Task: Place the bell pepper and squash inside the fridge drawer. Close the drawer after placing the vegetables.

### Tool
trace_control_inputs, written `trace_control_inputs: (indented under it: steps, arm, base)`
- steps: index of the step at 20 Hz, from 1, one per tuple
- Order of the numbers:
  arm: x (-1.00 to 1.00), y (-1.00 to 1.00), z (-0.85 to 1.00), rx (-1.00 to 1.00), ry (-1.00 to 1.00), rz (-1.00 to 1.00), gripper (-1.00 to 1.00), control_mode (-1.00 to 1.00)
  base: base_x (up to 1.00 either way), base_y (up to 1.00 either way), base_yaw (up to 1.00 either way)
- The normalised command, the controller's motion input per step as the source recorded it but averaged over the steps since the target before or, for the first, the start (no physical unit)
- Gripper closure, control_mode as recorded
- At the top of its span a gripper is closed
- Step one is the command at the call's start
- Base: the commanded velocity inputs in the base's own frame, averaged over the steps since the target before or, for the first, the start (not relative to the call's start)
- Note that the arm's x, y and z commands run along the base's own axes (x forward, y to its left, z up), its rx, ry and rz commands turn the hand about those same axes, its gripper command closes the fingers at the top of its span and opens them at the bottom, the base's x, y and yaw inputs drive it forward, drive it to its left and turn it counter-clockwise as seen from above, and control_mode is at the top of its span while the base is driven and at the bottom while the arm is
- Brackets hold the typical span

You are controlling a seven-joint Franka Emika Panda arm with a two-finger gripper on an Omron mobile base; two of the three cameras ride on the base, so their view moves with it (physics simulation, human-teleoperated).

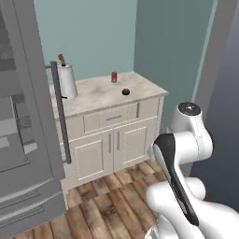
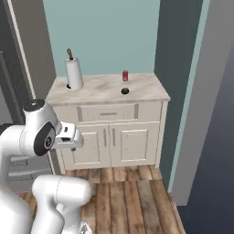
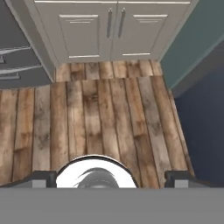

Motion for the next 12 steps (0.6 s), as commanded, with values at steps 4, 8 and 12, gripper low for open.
trace_control_inputs:
  steps: [4, 8, 12]
  arm:
    - [0.0, 0.0, 0.0, 0.0, 0.0, 0.0, -1.0, 1.0]
    - [0.0, 0.0, 0.0, 0.0, 0.0, 0.0, -1.0, 1.0]
    - [0.0, 0.0, 0.0, 0.0, 0.0, 0.0, -1.0, 1.0]
  base:
    - [1.0, -0.46, 0.0]
    - [1.0, -0.13, 0.02]
    - [1.0, -0.24, 0.04]
